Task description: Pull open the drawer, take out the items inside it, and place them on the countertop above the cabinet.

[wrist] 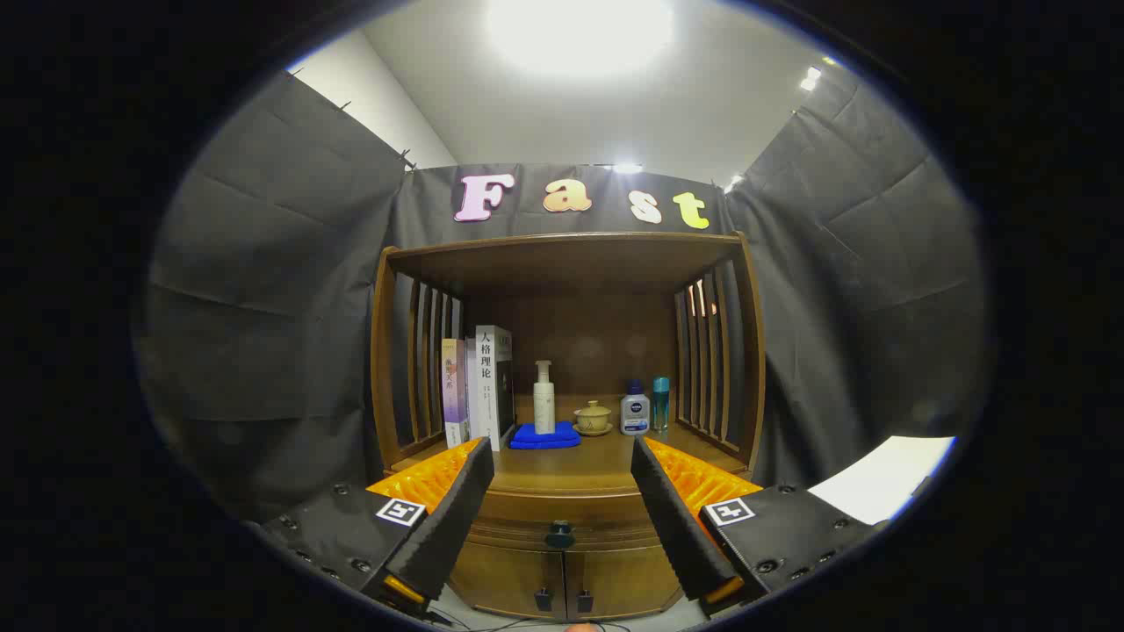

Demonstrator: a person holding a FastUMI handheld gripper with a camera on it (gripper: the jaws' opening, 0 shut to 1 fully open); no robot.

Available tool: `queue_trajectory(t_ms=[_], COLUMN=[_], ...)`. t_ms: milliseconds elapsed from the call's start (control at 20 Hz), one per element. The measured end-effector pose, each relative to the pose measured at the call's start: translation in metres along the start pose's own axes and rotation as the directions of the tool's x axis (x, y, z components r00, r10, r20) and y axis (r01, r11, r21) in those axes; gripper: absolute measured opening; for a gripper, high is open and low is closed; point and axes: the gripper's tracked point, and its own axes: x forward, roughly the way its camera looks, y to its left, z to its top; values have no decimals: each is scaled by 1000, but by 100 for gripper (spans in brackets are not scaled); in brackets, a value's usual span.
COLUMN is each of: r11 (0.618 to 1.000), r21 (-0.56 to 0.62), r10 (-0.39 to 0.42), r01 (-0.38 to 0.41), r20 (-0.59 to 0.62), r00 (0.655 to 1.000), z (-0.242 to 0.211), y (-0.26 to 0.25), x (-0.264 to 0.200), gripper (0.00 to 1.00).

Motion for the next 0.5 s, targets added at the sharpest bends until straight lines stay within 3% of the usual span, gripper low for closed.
queue_trajectory(t_ms=[500], r11=[1000], r21=[16], r10=[4], r01=[-4], r20=[-3], r00=[1000], z=[-7], y=[-5], x=[3], gripper=[99])
